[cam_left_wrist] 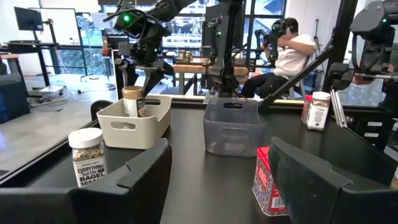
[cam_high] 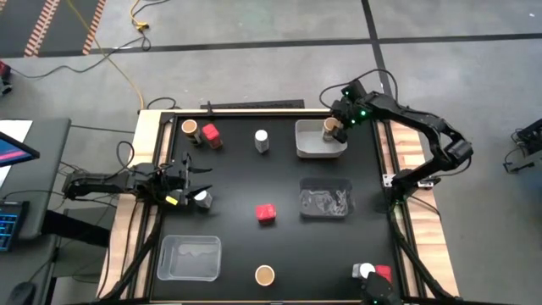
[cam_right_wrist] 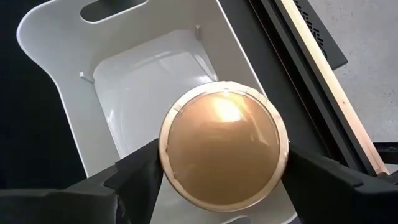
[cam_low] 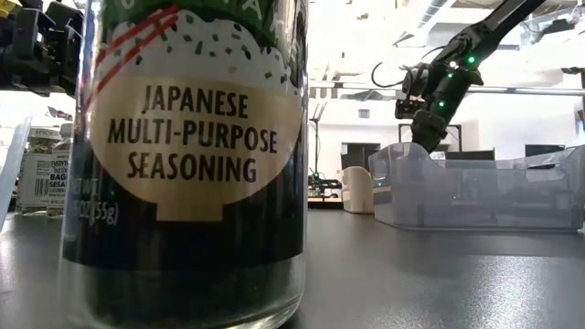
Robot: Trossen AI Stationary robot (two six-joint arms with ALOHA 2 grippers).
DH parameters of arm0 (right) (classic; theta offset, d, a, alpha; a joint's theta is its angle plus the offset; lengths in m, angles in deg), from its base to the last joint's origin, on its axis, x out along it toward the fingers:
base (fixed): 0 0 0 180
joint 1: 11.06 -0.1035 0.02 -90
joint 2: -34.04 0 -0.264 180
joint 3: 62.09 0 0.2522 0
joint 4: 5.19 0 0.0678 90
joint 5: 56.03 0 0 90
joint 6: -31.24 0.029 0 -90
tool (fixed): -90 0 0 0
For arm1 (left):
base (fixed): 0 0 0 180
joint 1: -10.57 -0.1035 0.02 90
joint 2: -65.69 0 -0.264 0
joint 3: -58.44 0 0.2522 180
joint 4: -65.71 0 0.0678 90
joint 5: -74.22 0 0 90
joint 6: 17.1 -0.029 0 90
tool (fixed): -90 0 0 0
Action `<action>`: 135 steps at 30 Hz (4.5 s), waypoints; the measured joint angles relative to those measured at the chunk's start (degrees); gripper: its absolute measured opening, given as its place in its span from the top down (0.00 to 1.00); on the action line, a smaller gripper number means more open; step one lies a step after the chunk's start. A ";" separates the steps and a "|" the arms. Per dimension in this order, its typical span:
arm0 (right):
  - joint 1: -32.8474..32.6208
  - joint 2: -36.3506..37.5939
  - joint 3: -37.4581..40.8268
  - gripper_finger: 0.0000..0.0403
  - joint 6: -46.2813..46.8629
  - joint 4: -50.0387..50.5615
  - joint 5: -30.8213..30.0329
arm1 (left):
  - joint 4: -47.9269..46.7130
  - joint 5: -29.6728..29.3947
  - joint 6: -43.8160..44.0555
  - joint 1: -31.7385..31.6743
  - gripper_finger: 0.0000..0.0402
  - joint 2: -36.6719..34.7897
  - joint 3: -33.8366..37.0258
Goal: Sort spices by type
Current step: Put the center gold spice bottle in the gray bin, then put the bottom right white spice bottle in the black bin
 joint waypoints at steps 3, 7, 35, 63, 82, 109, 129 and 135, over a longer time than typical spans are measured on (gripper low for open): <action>0.00 0.27 0.00 0.19 0.42 0.20 -0.35 | 0.00 0.00 -0.02 0.02 0.36 0.01 0.00; 0.00 2.01 -0.04 0.19 0.44 0.19 -0.49 | 0.00 0.00 0.00 0.00 0.36 0.01 0.00; -12.38 15.76 -0.07 0.19 16.15 -2.58 1.54 | 0.00 0.00 -0.02 0.02 0.36 0.00 0.00; -29.31 20.68 -2.97 0.24 35.53 23.09 -11.10 | 0.00 0.00 -0.01 0.00 0.36 0.01 0.00; -51.44 23.91 -2.97 0.24 95.29 40.14 -22.76 | 0.00 0.00 -0.01 0.01 0.36 0.01 0.00; -99.91 10.75 -6.97 0.24 119.54 26.24 -22.73 | 0.00 0.00 -0.02 0.02 0.36 0.01 0.00; -110.22 -3.32 -17.55 0.24 97.90 30.17 -22.49 | 0.00 0.00 -0.02 0.01 0.36 -0.01 0.00; -111.19 -4.42 -17.42 0.24 95.89 28.67 -22.48 | 0.00 0.00 0.00 0.02 0.36 -0.01 0.00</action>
